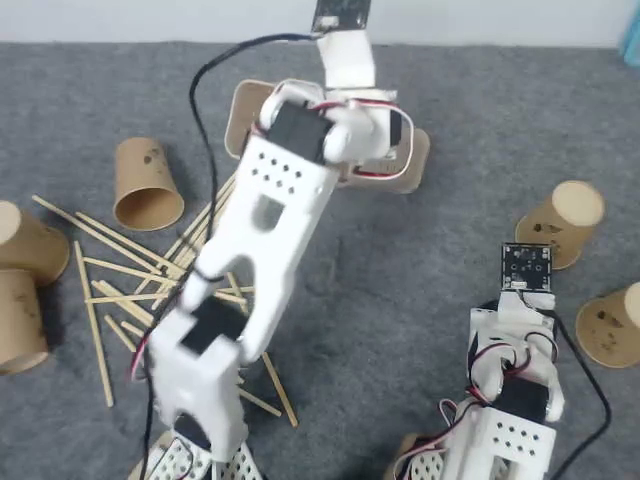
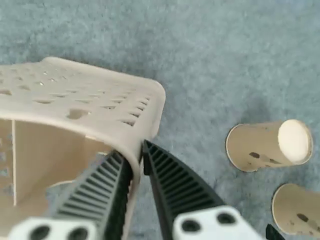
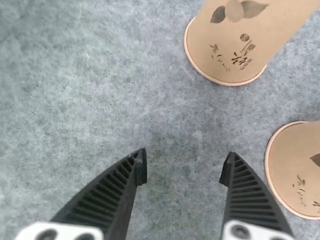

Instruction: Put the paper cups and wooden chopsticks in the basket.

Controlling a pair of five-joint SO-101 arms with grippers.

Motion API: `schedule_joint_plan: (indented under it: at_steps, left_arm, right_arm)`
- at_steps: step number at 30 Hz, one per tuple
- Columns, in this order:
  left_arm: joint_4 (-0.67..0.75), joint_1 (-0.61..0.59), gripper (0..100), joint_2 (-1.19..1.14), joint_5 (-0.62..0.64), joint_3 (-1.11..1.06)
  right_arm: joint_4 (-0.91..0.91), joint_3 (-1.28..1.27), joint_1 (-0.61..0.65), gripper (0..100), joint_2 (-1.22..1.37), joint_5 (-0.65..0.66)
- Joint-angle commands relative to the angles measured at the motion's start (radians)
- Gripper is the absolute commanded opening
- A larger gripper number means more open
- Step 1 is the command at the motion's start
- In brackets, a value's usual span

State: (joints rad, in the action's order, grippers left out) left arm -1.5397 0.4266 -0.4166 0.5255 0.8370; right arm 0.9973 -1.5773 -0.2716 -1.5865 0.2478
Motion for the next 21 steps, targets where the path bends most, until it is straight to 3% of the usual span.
schedule_joint_plan:
  at_steps: [1,6,14,21]
  left_arm:
    - [-0.141,-0.008,1,-0.181,0.009,0.348]
    - [-0.169,-0.012,4,-0.413,0.005,0.644]
    - [-0.176,0.000,48,-0.499,0.005,0.811]
    - [-0.025,-0.046,50,-0.542,0.009,0.803]
  right_arm:
    - [-0.002,0.009,-0.001,23.7,-0.013,0.023]
    - [-0.002,0.009,-0.001,23.7,-0.013,0.023]
    - [-0.002,0.009,-0.001,23.7,-0.013,0.023]
    - [-0.002,0.008,0.001,23.7,-0.013,0.044]
